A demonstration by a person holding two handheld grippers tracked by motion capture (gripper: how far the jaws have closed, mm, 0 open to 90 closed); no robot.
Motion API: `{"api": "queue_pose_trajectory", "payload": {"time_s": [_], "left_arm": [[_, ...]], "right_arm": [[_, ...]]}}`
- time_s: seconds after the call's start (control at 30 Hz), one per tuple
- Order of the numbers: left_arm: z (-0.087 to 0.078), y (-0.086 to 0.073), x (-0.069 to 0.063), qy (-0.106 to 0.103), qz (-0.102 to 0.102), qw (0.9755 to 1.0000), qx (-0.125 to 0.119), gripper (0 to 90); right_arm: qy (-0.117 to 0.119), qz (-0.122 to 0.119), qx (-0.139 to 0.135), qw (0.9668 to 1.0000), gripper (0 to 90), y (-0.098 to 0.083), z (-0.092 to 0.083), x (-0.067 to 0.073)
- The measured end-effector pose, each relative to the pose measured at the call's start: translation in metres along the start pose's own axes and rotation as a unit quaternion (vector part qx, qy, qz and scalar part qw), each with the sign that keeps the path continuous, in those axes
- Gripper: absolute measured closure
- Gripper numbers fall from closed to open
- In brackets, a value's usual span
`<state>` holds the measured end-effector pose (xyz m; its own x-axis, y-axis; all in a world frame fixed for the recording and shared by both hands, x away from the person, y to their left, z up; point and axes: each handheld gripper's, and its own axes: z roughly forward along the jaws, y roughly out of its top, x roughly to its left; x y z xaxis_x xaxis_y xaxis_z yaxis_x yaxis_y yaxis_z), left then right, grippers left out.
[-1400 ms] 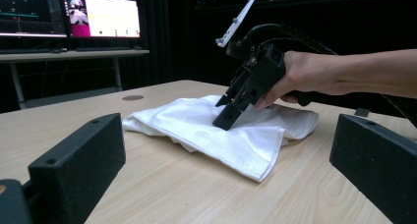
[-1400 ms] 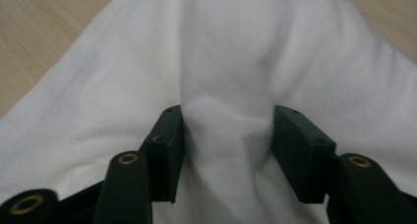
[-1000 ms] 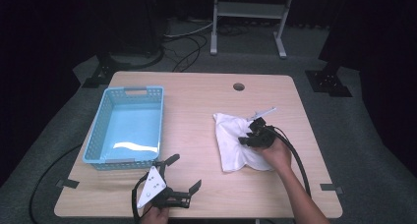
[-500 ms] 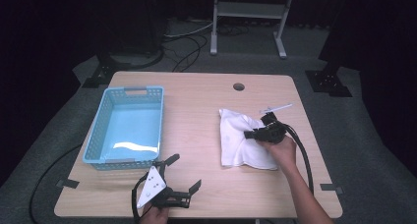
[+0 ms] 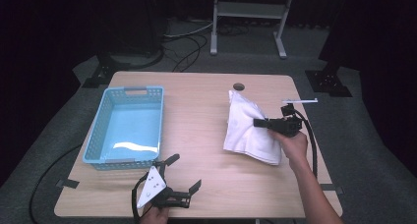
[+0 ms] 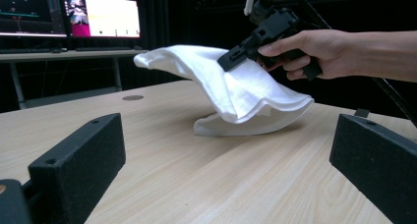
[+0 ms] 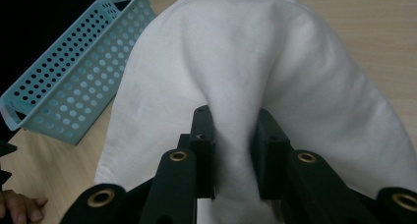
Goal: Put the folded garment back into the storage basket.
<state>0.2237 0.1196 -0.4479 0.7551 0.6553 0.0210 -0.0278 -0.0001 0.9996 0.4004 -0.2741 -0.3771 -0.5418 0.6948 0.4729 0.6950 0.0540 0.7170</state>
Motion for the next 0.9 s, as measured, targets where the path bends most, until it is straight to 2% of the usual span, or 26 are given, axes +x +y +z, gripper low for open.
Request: {"api": "queue_pose_trajectory", "payload": {"time_s": [0.13, 0.3, 0.43, 0.6, 0.77, 0.9], "left_arm": [[0.0, 0.0, 0.0, 0.0, 0.0, 1.0, 0.0, 0.0], [0.0, 0.0, 0.0, 0.0, 0.0, 1.0, 0.0, 0.0], [0.0, 0.0, 0.0, 0.0, 0.0, 1.0, 0.0, 0.0], [0.0, 0.0, 0.0, 0.0, 0.0, 1.0, 0.0, 0.0], [0.0, 0.0, 0.0, 0.0, 0.0, 1.0, 0.0, 0.0], [0.0, 0.0, 0.0, 0.0, 0.0, 1.0, 0.0, 0.0]], "right_arm": [[0.013, 0.005, -0.007, 0.9999, 74.6, 0.005, -0.009, 0.005], [0.016, -0.002, -0.018, 0.9997, 74.7, 0.013, -0.016, 0.012], [0.019, 0.011, -0.023, 0.9995, 74.8, 0.02, -0.023, 0.015], [0.037, 0.028, -0.039, 0.9982, 74.8, 0.025, -0.03, 0.018], [0.047, 0.036, -0.049, 0.9971, 74.9, 0.032, -0.034, 0.023], [0.044, 0.028, -0.052, 0.9973, 74.8, 0.036, -0.036, 0.028]]}}
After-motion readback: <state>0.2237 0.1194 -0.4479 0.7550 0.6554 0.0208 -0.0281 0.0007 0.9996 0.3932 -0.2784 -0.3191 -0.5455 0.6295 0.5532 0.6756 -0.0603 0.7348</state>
